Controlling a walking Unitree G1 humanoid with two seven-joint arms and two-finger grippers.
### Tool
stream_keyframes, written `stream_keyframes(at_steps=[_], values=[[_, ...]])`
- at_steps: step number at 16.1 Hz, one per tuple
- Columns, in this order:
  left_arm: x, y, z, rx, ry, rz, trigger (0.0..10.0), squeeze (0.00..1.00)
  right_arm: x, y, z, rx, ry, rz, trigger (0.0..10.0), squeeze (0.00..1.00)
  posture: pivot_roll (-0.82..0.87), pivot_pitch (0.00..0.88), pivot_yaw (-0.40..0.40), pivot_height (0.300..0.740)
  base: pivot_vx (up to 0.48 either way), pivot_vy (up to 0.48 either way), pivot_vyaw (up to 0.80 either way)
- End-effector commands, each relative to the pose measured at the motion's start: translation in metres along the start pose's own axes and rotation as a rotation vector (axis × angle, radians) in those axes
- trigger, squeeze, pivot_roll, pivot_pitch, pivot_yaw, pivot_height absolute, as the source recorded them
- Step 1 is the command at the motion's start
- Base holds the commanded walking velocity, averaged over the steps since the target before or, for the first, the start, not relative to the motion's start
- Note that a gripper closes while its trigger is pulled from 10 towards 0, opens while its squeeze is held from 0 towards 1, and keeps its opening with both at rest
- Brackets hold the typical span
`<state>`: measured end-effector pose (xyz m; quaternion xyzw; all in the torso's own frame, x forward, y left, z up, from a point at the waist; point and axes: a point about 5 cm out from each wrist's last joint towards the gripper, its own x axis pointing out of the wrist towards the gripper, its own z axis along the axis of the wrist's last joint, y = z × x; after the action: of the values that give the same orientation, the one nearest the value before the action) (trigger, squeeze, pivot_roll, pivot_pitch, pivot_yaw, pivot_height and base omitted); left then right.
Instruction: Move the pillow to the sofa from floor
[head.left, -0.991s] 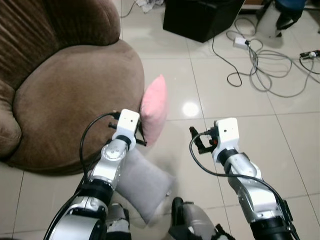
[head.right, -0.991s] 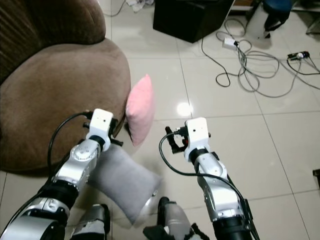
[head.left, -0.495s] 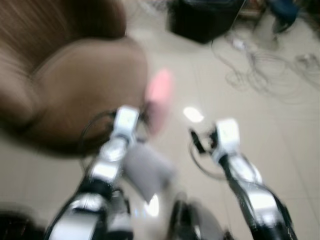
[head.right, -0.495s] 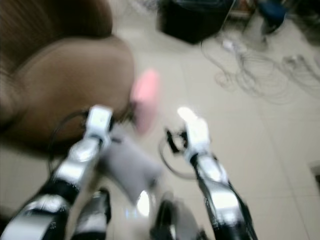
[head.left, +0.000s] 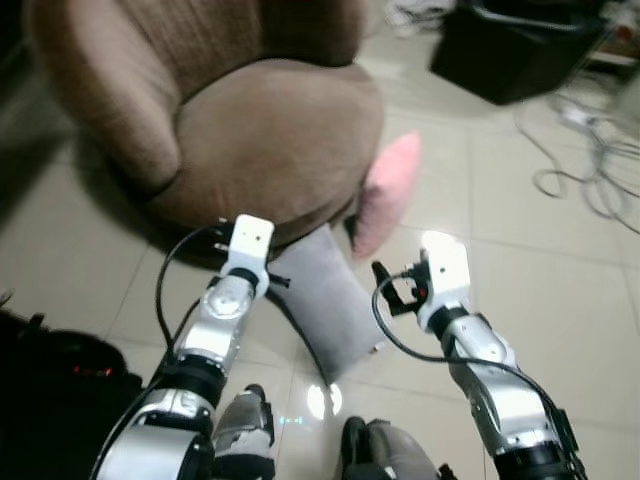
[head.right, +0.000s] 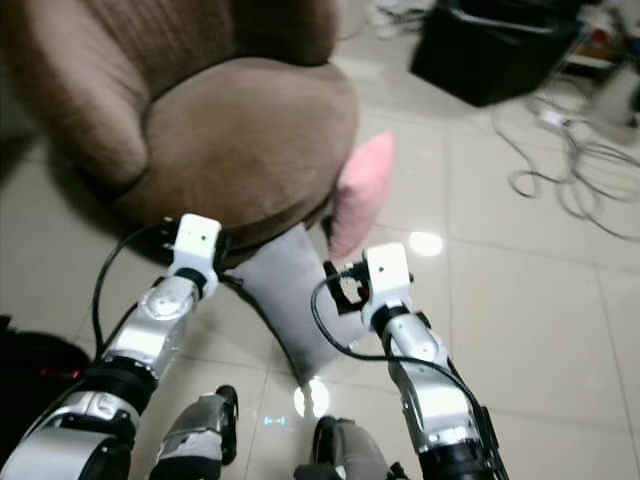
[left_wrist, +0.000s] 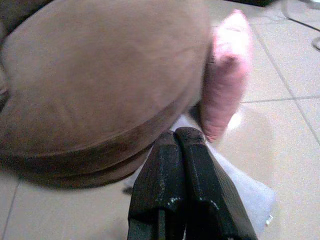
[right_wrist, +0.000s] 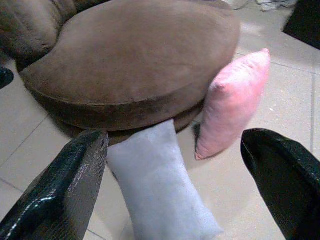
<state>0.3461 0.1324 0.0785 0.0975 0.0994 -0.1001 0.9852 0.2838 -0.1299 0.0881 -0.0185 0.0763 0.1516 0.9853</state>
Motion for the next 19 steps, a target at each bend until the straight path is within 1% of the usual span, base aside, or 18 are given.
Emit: stream_keyframes(at_steps=[1,7,11,12,15,18,19], values=[[-0.0004,-0.0071,-0.0036,0.014,0.01,-0.025,10.0,0.0,-0.0036,-0.0057,-0.0015,-0.002,0.004,-0.022,10.0,0.0,0.09,0.269,-0.078,0.74,0.0,-0.48,0.0],[0.0013,-0.0107,0.0003,0.043,-0.002,-0.02,10.0,0.0,-0.0037,-0.0042,-0.0002,-0.013,-0.006,-0.005,10.0,0.0,0.08,0.262,-0.084,0.74,0.0,-0.48,0.0],[0.0018,-0.0092,0.0004,0.058,0.004,-0.004,10.0,0.0,-0.0038,-0.0027,-0.0005,-0.026,-0.008,0.008,10.0,0.0,0.08,0.263,-0.083,0.74,0.0,0.0,0.0],[0.0021,-0.0087,-0.0002,0.068,0.012,0.003,10.0,0.0,-0.0038,-0.0016,0.0002,-0.038,-0.016,0.017,10.0,0.0,0.08,0.264,-0.083,0.74,0.0,-0.458,0.0],[0.0025,-0.008,-0.0015,0.093,0.024,0.017,10.0,0.0,-0.004,0.0023,0.0001,-0.052,-0.019,0.029,10.0,0.0,0.08,0.265,-0.083,0.74,0.289,-0.376,0.0],[0.0024,-0.0082,-0.0009,0.095,0.016,0.019,10.0,0.0,-0.0051,0.0024,0.0,-0.06,-0.026,0.031,10.0,0.0,0.08,0.27,-0.085,0.74,0.317,-0.358,0.0],[0.0024,-0.0082,-0.0007,0.097,0.015,0.02,10.0,0.0,-0.005,0.0024,0.0,-0.062,-0.027,0.031,10.0,0.0,0.08,0.272,-0.086,0.74,0.0,-0.416,0.0]])
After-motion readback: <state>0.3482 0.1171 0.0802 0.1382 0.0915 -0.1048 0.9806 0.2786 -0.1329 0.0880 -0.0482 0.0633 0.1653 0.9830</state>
